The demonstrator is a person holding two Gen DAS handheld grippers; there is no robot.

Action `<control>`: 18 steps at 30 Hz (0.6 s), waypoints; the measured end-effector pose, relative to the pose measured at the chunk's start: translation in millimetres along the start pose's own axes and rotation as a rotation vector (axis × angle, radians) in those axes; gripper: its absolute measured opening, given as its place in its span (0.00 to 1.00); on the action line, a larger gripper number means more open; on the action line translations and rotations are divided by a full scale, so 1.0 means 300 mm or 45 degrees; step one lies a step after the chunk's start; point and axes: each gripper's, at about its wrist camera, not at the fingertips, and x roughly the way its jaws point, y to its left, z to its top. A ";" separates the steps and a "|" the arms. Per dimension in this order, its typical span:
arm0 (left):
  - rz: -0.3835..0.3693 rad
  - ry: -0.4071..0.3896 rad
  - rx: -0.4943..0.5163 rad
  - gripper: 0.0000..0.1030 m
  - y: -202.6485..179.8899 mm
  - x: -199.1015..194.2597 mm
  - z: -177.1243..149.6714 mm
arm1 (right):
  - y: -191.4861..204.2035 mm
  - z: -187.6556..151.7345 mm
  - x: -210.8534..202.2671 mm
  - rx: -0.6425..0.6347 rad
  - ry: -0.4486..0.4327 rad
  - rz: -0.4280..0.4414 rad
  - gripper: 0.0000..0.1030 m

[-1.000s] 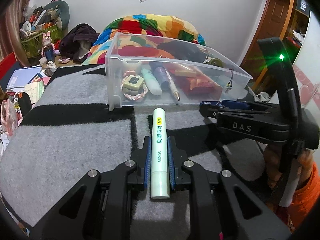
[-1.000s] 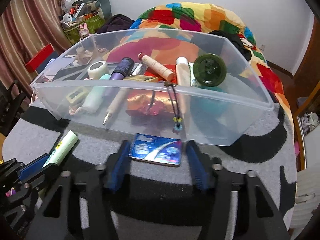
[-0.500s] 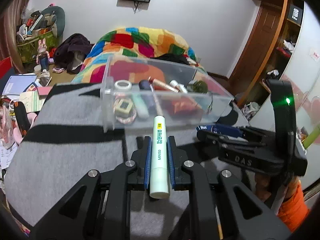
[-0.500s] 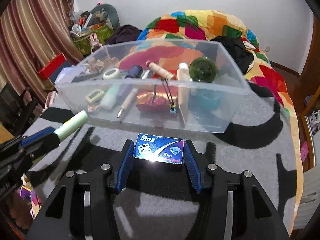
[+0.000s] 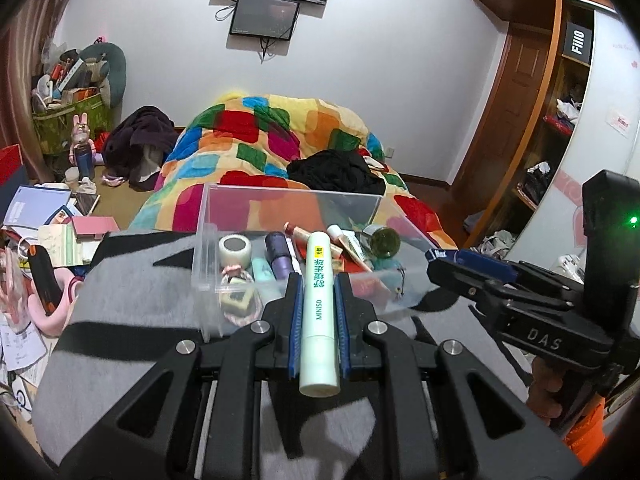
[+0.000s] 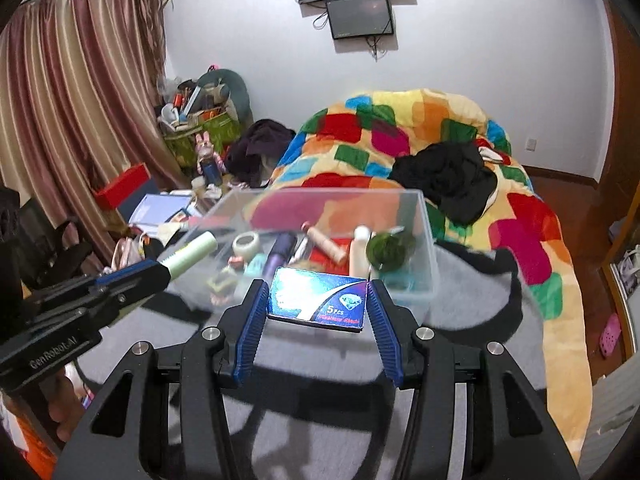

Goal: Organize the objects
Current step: 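Drop the pale green tube into the box with the left tool while the right tool drops the blade pack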

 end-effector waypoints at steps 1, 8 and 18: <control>0.002 0.007 -0.004 0.14 0.005 0.013 0.007 | -0.003 0.010 0.008 0.000 -0.002 -0.001 0.46; 0.010 0.099 -0.010 0.14 0.035 0.140 0.045 | -0.020 0.052 0.140 0.027 0.066 -0.012 0.45; 0.015 0.132 0.067 0.16 0.019 0.213 0.045 | -0.015 0.041 0.251 -0.020 0.156 -0.007 0.46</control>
